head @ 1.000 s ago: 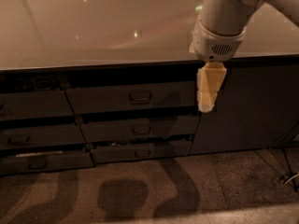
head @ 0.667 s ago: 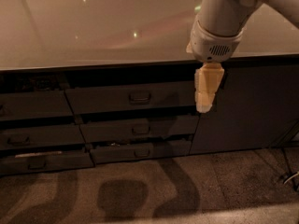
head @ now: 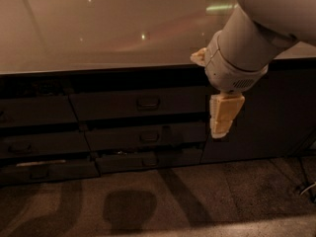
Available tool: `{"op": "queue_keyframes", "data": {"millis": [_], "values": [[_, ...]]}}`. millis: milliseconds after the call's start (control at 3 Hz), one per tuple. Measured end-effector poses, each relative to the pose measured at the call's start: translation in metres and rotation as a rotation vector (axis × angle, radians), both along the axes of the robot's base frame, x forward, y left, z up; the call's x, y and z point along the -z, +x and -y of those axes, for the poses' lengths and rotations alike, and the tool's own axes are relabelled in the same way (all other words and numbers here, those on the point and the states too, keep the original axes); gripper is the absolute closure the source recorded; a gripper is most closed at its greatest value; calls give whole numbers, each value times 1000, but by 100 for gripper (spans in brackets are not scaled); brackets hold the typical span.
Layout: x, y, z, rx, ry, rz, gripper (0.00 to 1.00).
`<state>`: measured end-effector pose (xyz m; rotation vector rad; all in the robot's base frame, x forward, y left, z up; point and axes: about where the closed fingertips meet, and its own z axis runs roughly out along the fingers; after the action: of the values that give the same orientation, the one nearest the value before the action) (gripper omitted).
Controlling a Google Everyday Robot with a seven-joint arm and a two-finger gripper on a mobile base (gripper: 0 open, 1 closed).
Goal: Open top drawer
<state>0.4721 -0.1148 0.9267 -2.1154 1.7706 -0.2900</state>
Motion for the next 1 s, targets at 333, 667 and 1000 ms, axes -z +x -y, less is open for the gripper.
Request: {"op": "queue_keyframes", "data": {"millis": [333,667,1000], "values": [[0,0,0,0,0,0,0],[31,29,16,32,-22,-49,0],[97,91,51,52,-48,-120,0]]}}
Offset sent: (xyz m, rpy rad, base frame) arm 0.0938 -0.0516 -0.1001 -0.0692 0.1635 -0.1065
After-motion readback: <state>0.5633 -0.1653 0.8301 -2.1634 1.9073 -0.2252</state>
